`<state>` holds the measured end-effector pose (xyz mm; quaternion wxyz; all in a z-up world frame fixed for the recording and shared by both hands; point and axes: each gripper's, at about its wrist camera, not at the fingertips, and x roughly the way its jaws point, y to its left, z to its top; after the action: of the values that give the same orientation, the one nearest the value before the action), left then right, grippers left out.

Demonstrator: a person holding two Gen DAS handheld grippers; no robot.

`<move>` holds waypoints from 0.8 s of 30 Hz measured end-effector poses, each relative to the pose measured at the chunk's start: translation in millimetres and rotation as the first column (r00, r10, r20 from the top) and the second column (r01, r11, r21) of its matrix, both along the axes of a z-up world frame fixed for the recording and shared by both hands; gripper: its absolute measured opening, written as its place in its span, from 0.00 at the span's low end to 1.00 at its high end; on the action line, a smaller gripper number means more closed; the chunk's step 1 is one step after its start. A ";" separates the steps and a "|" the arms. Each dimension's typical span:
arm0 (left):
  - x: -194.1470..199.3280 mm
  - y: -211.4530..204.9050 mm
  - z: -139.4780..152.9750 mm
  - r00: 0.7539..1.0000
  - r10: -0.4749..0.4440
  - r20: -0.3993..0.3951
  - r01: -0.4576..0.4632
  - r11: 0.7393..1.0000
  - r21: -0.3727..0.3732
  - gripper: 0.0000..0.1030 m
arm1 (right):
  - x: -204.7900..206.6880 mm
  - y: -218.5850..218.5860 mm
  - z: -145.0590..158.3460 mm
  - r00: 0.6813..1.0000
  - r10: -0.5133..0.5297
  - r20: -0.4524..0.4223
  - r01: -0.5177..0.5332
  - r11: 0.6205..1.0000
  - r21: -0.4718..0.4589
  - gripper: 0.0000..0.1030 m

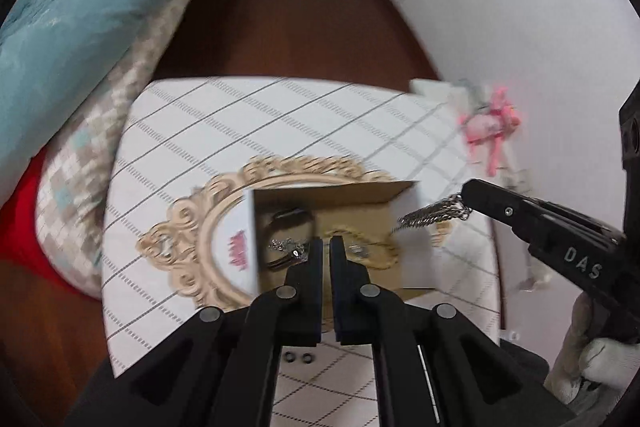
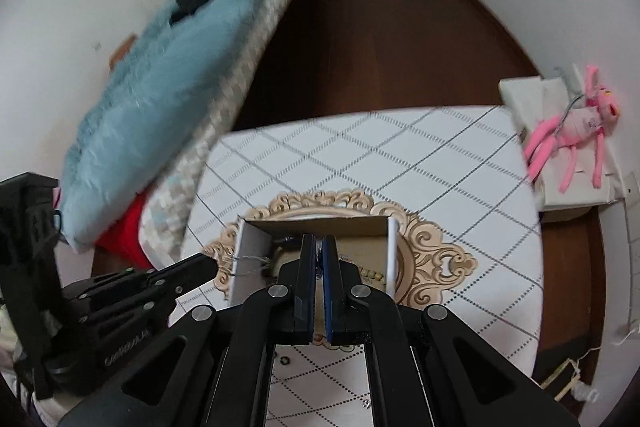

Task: Organize jewelry
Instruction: 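Carry both silver chains into the white box and release them, then lift both tools back from the box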

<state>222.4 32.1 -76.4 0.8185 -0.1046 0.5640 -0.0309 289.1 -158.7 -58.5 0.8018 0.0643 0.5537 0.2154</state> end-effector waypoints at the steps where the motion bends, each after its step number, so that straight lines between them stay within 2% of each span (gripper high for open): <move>1: 1.6 1.5 -4.2 1.000 0.011 -0.020 -0.011 1.000 0.013 0.04 | 5.1 6.1 -8.0 1.000 0.019 -0.019 -0.019 0.999 -0.031 0.03; 5: 3.0 14.1 -20.6 0.997 0.058 -0.057 -0.056 0.997 0.049 0.06 | 18.0 16.1 -37.7 0.996 0.023 -0.086 -0.035 0.989 -0.141 0.05; 7: 0.6 18.5 -26.2 0.995 0.078 -0.060 -0.072 0.992 0.099 0.07 | 17.3 13.5 -44.7 0.997 0.013 -0.077 -0.026 0.985 -0.170 0.15; 8: -0.8 20.6 -29.2 0.995 0.085 -0.056 -0.077 0.990 0.119 0.14 | 14.7 11.0 -46.6 0.998 0.003 -0.068 -0.015 0.983 -0.183 0.20; 10: -2.1 25.2 -34.0 0.992 0.112 -0.051 -0.103 0.981 0.166 0.52 | 9.7 7.4 -48.5 0.999 -0.010 -0.049 0.000 0.979 -0.205 0.43; 11: -3.8 27.3 -35.4 0.992 0.123 -0.040 -0.114 0.977 0.181 0.79 | 7.2 6.7 -49.2 0.999 -0.013 -0.040 0.003 0.975 -0.223 0.48; 13: -10.0 31.2 -36.2 0.990 0.138 0.000 -0.136 0.975 0.177 0.83 | -0.8 4.4 -50.5 1.000 -0.023 -0.016 0.018 0.967 -0.256 0.66; 14: -12.4 31.9 -38.0 0.990 0.142 0.003 -0.140 0.975 0.174 0.84 | -5.6 3.0 -52.0 1.000 -0.029 -0.003 0.027 0.961 -0.275 0.69; 16: -15.3 31.5 -42.1 0.989 0.146 -0.004 -0.143 0.974 0.174 0.97 | -16.1 0.5 -55.8 0.999 -0.040 0.021 0.045 0.949 -0.311 0.83; 18: -19.8 29.4 -45.8 0.990 0.144 -0.005 -0.141 0.975 0.174 1.00 | -25.2 -0.6 -59.2 0.998 -0.045 0.036 0.055 0.940 -0.338 0.96; 24: -30.0 14.9 -48.7 0.993 0.120 0.010 -0.120 0.975 0.187 1.00 | -45.1 -4.7 -70.0 0.996 -0.061 0.065 0.081 0.924 -0.375 0.98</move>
<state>192.4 47.0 -125.1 0.8246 -0.0610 0.5578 0.0721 244.0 -163.4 -128.5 0.8207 -0.0766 0.5608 0.0777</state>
